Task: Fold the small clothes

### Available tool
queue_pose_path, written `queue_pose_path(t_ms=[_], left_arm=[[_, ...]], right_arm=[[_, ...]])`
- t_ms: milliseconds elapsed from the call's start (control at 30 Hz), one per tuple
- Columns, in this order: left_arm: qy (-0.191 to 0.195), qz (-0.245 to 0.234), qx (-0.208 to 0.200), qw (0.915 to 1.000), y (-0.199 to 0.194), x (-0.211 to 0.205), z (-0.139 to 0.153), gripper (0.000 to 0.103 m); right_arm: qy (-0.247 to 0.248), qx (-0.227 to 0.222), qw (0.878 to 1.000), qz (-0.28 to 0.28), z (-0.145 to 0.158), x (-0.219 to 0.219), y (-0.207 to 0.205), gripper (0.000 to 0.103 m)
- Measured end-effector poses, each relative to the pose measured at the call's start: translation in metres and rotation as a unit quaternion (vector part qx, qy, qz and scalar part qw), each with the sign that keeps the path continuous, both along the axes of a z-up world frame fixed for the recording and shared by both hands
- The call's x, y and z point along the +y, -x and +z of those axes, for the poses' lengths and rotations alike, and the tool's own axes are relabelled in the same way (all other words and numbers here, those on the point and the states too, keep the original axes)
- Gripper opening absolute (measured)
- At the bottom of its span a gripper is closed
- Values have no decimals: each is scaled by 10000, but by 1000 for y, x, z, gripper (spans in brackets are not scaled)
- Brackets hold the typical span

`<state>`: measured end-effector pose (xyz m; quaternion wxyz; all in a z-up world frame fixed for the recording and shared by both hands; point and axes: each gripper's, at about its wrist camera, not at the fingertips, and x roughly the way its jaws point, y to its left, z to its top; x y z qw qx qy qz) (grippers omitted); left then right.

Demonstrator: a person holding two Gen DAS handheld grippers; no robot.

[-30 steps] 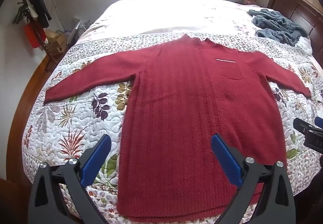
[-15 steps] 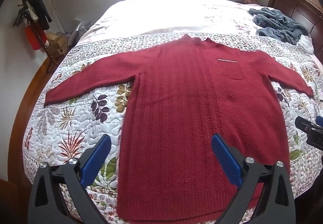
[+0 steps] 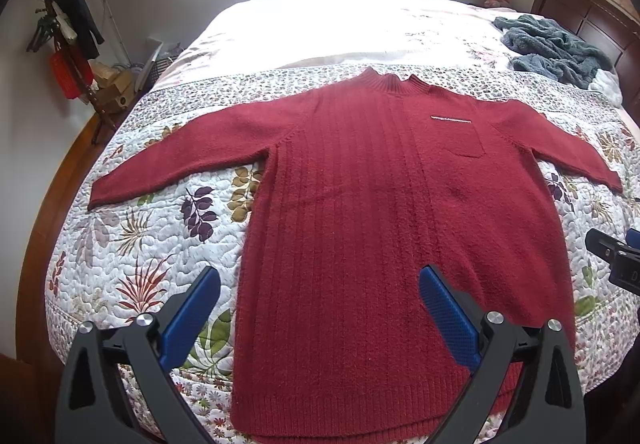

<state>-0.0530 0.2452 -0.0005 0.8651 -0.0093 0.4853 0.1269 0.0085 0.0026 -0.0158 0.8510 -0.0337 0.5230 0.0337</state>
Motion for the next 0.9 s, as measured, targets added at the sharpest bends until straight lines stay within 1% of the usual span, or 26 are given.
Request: queue_pose_path(t_ms=[900], left_arm=[[-101, 34, -17, 9999, -1, 2, 0, 99]], right_arm=[[-8, -50, 10000, -5, 0, -2, -2, 100]])
